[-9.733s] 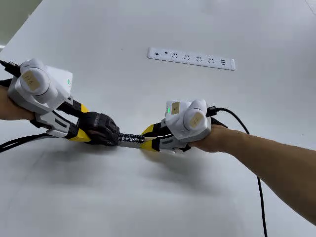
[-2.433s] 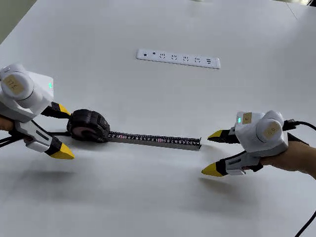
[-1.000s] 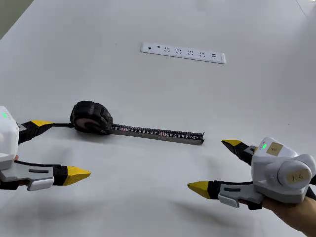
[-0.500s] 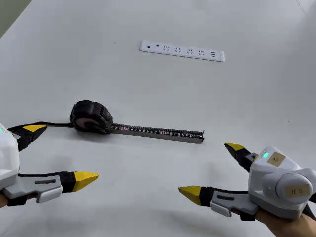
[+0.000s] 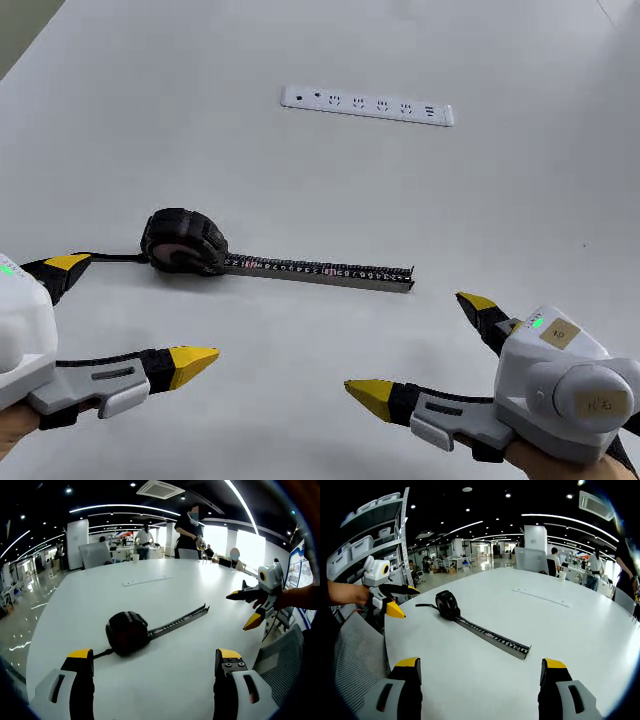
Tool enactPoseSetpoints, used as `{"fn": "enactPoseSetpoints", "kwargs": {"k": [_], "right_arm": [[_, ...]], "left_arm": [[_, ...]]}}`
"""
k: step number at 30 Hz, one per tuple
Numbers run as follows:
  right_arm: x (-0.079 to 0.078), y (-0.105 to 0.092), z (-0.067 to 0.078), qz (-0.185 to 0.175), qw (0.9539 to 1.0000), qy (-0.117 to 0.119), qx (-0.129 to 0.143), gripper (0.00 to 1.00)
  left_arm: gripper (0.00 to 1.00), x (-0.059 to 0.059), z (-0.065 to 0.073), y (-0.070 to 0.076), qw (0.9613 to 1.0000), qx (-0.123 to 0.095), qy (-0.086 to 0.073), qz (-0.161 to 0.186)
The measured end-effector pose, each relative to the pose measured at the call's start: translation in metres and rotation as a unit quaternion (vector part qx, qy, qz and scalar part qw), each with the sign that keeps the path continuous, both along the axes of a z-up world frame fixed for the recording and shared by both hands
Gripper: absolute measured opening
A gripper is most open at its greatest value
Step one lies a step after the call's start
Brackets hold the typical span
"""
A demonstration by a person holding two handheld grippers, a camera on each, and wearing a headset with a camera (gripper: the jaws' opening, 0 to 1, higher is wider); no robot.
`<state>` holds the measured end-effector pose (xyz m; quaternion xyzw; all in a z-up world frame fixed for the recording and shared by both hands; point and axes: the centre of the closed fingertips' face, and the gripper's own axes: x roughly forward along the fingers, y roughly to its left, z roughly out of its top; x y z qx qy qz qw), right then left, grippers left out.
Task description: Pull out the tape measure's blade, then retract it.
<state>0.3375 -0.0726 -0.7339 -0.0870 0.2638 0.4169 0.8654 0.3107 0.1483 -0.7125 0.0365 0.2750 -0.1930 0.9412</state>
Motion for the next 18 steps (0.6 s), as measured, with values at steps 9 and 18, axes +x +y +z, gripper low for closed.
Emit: {"fn": "enactPoseSetpoints", "kwargs": {"k": [9, 18], "right_arm": [[-0.0011, 0.0038, 0.0031, -0.004, 1.0000, -0.003, -0.001, 0.99], [-0.0013, 0.0047, 0.0089, -0.010, 0.9999, -0.004, 0.004, 0.99]], "left_arm": [[0.99, 0.0032, 0.0053, 0.0048, 0.9996, 0.001, 0.000, 0.029], [0.99, 0.0014, 0.0061, 0.0078, 0.9992, 0.011, 0.001, 0.039]]}}
